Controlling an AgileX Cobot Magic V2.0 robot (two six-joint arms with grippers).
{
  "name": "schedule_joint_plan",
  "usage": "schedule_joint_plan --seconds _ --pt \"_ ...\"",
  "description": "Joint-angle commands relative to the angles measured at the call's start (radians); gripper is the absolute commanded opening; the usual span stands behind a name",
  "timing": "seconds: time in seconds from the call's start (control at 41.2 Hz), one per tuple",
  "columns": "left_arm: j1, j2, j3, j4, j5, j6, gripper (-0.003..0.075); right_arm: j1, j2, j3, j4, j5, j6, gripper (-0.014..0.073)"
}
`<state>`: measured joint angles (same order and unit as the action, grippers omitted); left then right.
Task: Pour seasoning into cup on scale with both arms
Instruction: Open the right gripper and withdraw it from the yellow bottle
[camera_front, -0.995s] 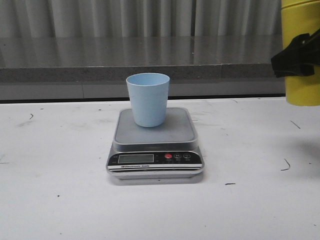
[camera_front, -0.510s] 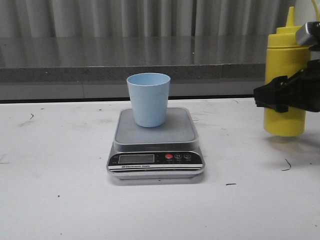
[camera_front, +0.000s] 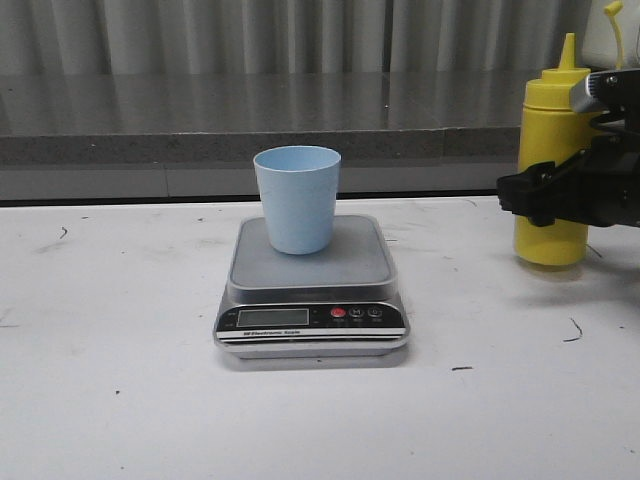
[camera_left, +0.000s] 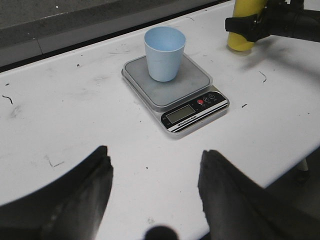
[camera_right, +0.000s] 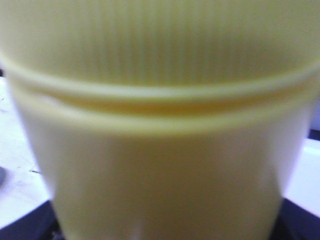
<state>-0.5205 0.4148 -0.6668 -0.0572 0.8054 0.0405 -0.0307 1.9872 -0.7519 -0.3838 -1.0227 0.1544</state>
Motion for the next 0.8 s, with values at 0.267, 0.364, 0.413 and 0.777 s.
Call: schedule_joint_plan --seconds 0.267,0.364,0.413,0.777 --pt "-0.007 0.006 -0.024 -0.010 -0.075 -0.003 0.0388 -0.004 0.012 -0.070 0.015 -0.132 -0.011 0.0419" --pt "-0.007 0.006 -0.024 -0.010 -0.075 -0.003 0.0388 -0.004 0.012 -0.070 0.014 -0.142 -0.002 0.0468" --pt "-0.007 0.006 -0.024 -0.010 -0.075 -0.003 0.0388 -0.004 0.012 -0.070 0.014 -0.141 0.001 0.0510" --pt "-0.007 0.006 -0.024 -0.010 -0.075 -0.003 0.0388 -0.004 0.010 -0.070 0.005 -0.087 0.061 0.0640"
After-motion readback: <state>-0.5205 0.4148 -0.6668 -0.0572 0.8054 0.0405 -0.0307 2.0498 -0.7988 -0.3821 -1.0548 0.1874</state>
